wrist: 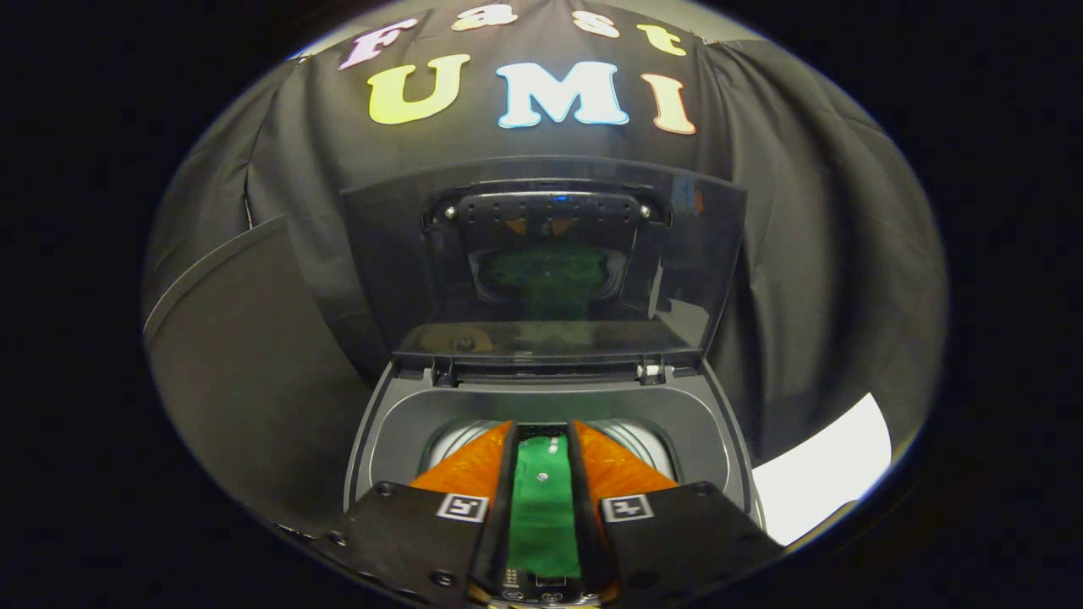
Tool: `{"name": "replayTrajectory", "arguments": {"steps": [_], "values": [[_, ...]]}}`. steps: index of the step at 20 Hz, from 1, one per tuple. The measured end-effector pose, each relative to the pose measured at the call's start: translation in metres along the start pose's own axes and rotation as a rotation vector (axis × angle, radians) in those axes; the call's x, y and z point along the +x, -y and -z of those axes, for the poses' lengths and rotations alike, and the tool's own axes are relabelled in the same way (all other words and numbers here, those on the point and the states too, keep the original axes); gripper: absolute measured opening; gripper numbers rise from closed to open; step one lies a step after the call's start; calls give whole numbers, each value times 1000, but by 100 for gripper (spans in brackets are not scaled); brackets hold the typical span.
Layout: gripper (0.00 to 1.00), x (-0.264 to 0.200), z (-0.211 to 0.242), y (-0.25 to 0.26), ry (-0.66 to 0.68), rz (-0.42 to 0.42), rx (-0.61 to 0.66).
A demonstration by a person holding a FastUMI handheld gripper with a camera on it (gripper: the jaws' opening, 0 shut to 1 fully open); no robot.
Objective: Put the clothes into the washing machine and then close the washing machine lid.
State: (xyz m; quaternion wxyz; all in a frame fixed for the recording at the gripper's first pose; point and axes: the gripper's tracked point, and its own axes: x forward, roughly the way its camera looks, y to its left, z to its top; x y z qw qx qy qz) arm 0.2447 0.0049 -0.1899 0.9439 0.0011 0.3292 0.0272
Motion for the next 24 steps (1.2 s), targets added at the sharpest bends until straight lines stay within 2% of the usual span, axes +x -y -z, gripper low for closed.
{"name": "replayTrajectory", "arguments": {"steps": [3,8,24], "values": [[100,-1,-1,2,-5,14,6],[100,-10,-4,-3,5,16,17],[100,-55,-111,-18,259,-6,-21]]}}
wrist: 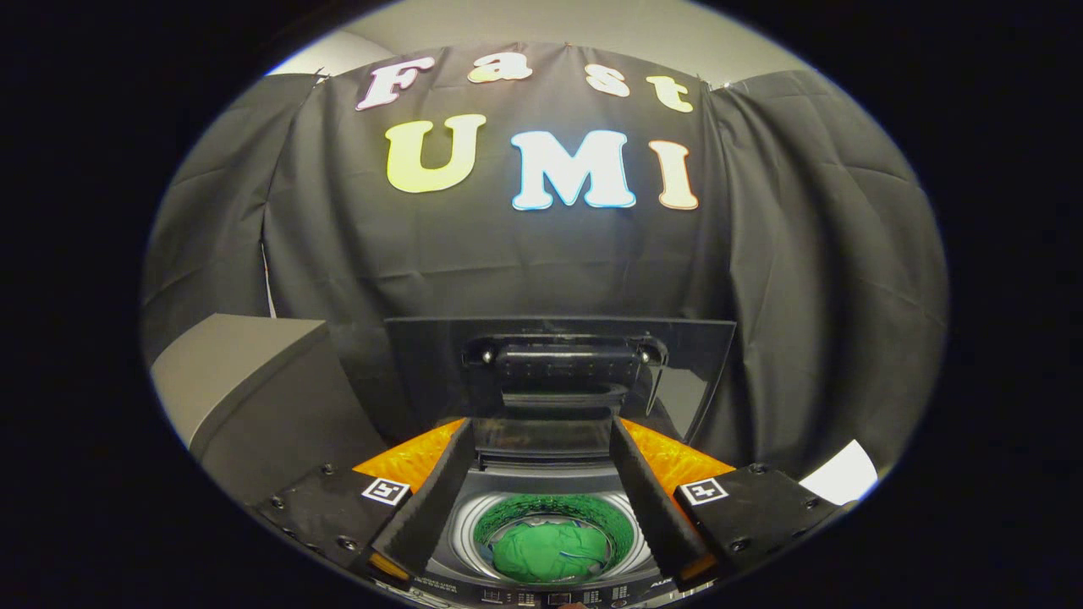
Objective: Put the clothes into the washing machine and then close the washing machine lid.
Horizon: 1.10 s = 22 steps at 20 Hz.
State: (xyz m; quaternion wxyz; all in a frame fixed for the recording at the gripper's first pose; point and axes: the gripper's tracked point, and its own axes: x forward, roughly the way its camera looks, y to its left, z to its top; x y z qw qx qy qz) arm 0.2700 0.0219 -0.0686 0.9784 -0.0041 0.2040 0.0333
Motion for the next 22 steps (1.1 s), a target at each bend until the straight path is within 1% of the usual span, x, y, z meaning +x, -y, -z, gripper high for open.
{"name": "replayTrajectory", "arguments": {"steps": [5,8,12,16,18,22], "values": [[100,11,-39,-5,72,-8,-12],[100,26,-59,-6,109,-11,-15],[100,50,-82,-1,149,7,-19],[100,85,-91,2,142,4,14],[100,100,-89,5,125,16,23],[100,118,-81,5,90,21,33]]}}
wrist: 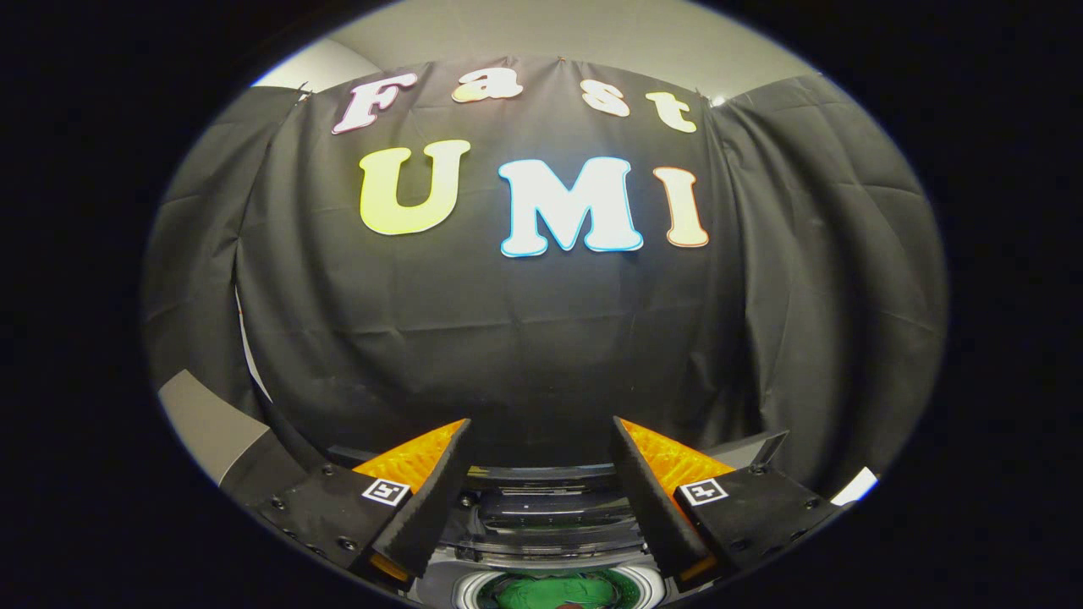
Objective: Put the clothes into the washing machine and then close the washing machine lid.
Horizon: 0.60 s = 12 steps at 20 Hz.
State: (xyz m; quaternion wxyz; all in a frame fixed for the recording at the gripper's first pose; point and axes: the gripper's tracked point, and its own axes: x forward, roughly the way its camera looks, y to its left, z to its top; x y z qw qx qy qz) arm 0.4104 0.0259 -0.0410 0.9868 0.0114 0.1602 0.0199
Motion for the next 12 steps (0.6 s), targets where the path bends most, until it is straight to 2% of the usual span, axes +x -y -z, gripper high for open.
{"name": "replayTrajectory", "arguments": {"steps": [2,12], "values": [[100,4,10,-5,-35,-15,12],[100,-18,16,-4,17,-25,19]]}}
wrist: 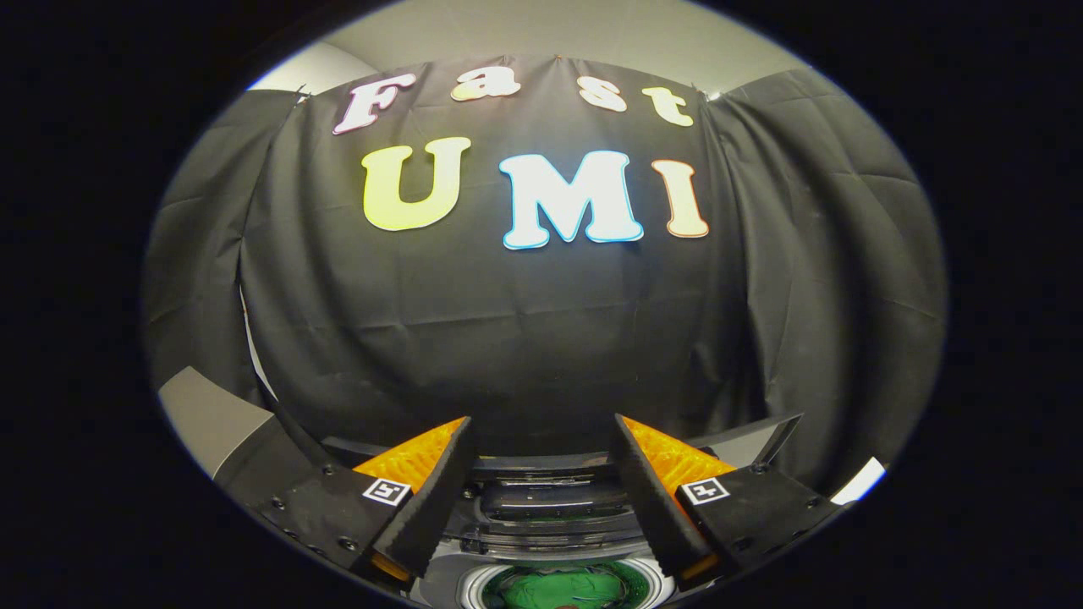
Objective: Put the clothes into the washing machine and then close the washing machine lid.
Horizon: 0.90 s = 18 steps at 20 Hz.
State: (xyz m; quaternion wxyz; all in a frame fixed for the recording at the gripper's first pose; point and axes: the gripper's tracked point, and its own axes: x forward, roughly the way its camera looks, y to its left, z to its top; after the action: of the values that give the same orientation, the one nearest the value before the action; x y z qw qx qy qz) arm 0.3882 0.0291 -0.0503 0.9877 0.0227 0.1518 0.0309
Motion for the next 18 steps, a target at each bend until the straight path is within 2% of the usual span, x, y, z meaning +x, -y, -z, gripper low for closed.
{"name": "replayTrajectory", "arguments": {"steps": [18], "values": [[100,-66,29,1,30,-16,-17]]}}
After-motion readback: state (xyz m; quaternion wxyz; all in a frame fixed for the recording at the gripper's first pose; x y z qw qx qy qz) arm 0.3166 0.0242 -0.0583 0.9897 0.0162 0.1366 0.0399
